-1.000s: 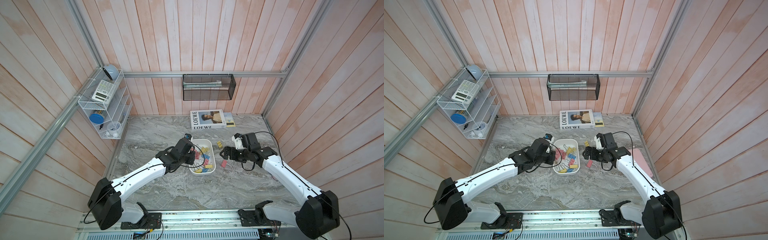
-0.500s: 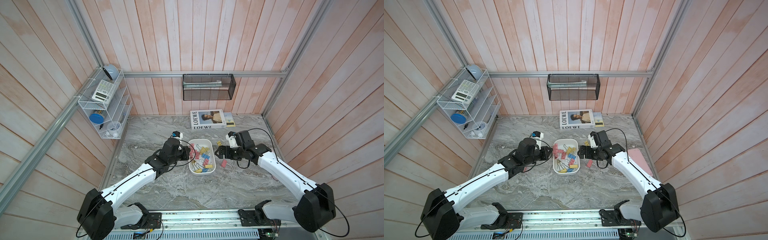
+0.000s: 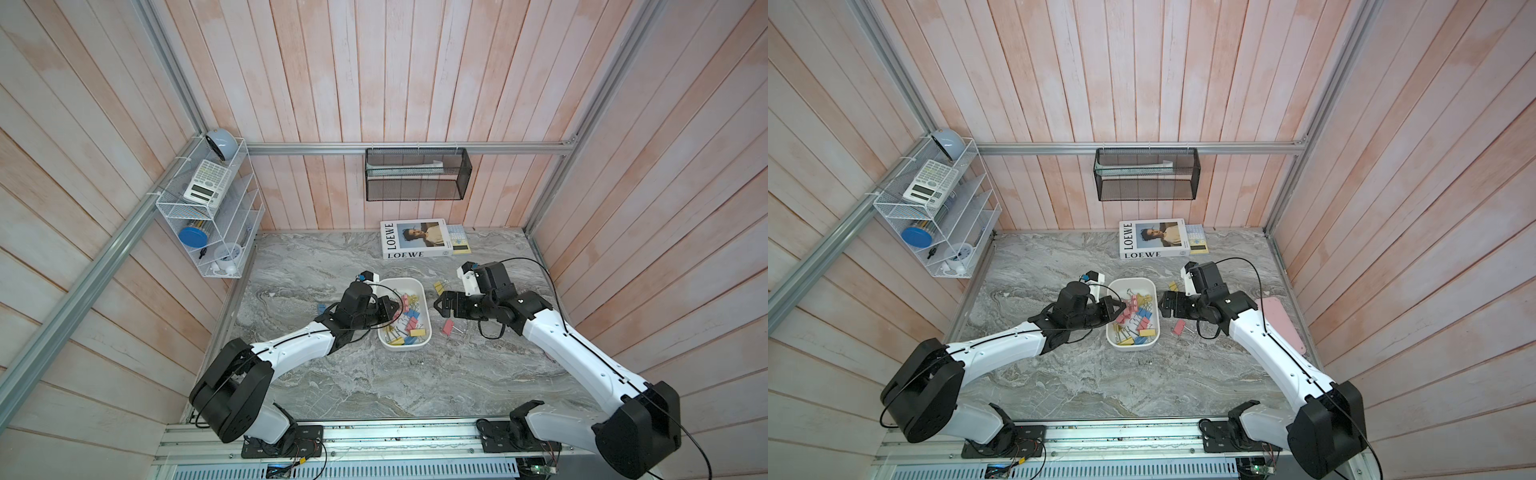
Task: Take out the binder clips from the storage box
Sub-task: Place the binder clip at the center of the board.
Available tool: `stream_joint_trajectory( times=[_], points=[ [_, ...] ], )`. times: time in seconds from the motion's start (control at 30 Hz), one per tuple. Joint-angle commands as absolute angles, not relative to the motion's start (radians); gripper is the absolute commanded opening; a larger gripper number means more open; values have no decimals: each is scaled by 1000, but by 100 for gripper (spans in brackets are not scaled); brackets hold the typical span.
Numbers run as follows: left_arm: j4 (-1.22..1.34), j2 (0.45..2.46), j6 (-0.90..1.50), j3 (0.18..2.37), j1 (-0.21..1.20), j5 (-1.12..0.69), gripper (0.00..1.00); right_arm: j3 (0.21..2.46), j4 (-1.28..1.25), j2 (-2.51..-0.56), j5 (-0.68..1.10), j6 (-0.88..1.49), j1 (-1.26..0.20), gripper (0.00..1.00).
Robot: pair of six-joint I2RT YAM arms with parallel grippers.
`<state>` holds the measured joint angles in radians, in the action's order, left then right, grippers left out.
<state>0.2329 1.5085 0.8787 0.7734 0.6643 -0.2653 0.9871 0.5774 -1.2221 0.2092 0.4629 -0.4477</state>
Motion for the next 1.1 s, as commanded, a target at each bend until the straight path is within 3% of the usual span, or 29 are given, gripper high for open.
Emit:
stream_joint_trajectory(
  times=[0.0, 0.2, 0.47, 0.67, 1.07],
  points=[
    [412, 1545, 961, 735, 667, -305, 0, 959, 557, -1198, 188, 459, -452, 98],
    [540, 1570, 1051, 690, 667, -229, 0, 953, 548, -1194, 185, 456, -452, 98],
    [564, 1563, 989, 665, 665, -151, 0, 940, 531, -1201, 195, 465, -453, 98],
    [658, 1660, 1116, 710, 638, -288, 0, 946, 543, -1205, 189, 459, -451, 98],
    [681, 1684, 1234, 668, 634, -339, 0, 925, 526, -1192, 176, 455, -452, 98]
  ],
)
